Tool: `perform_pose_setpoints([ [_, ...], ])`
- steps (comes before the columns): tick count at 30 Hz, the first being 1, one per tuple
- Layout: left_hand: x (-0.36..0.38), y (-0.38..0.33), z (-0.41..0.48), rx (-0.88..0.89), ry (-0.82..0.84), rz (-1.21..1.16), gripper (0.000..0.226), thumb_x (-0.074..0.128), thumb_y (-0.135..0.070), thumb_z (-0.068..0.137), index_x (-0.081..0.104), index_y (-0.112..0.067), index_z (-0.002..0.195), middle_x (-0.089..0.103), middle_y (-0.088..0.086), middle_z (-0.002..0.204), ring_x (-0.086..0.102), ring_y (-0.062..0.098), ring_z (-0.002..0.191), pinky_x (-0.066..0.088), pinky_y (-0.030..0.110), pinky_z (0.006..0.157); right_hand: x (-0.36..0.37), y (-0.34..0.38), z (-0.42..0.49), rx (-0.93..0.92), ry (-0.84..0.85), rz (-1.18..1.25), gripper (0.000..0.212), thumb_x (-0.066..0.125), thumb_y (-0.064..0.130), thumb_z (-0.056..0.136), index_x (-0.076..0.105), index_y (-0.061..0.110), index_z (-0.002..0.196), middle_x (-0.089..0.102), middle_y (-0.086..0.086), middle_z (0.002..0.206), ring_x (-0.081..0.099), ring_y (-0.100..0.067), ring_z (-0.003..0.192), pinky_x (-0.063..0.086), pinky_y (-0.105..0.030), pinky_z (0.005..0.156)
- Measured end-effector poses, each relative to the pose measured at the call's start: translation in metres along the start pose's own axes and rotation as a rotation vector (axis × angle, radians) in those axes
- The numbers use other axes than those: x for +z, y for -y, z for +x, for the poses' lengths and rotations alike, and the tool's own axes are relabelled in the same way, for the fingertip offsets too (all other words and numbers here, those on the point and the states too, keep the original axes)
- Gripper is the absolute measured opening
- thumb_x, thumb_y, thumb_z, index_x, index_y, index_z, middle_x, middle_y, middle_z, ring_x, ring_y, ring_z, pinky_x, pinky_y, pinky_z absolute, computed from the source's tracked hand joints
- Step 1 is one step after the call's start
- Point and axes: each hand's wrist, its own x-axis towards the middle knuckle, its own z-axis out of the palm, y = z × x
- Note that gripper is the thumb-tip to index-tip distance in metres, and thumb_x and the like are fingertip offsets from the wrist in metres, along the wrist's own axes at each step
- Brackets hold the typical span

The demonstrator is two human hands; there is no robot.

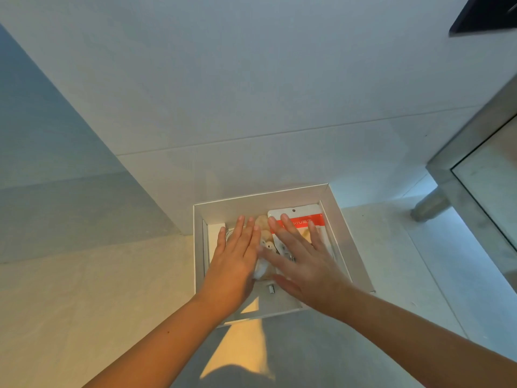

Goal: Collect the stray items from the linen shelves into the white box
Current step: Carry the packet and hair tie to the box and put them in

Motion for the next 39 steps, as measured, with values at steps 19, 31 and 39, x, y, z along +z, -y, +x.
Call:
perform_pose_setpoints([
  [19,-0.010,0.016,-0.014,0.029,-0.054,0.033,0.062,0.077,-0.031,0.073,0.058,0.002,0.122,0.057,0.021,0.126,0.049,0.044,0.118,0.039,0.063,0.087,0.017,-0.004,0.001,0.072,0.030,0.191,0.011,0.070,0.011,0.075,0.063,0.007,0.067,0.056,-0.023,0.125,0.044,-0.042,0.122,0.035,-0.066,0.093],
  [31,-0.019,0.041,-0.048,-0.101,-0.073,0.071,0.054,0.031,-0.035,0.090,0.060,0.000,0.119,0.056,0.021,0.127,0.051,0.042,0.117,0.043,0.060,0.085,0.064,0.011,0.021,-0.020,0.073,0.286,0.016,0.069,0.013,0.076,0.062,0.005,0.064,0.061,-0.022,0.118,0.053,-0.043,0.114,0.035,-0.067,0.090],
  [39,-0.014,0.045,-0.054,-0.112,-0.085,0.102,0.050,0.032,-0.034,0.094,0.058,-0.003,0.123,0.053,0.020,0.131,0.048,0.039,0.121,0.040,0.058,0.090,0.089,0.003,0.010,-0.193,0.762,0.249,0.036,0.058,0.032,0.088,0.059,0.017,0.120,0.013,-0.005,0.156,0.004,-0.026,0.144,0.003,-0.041,0.114],
])
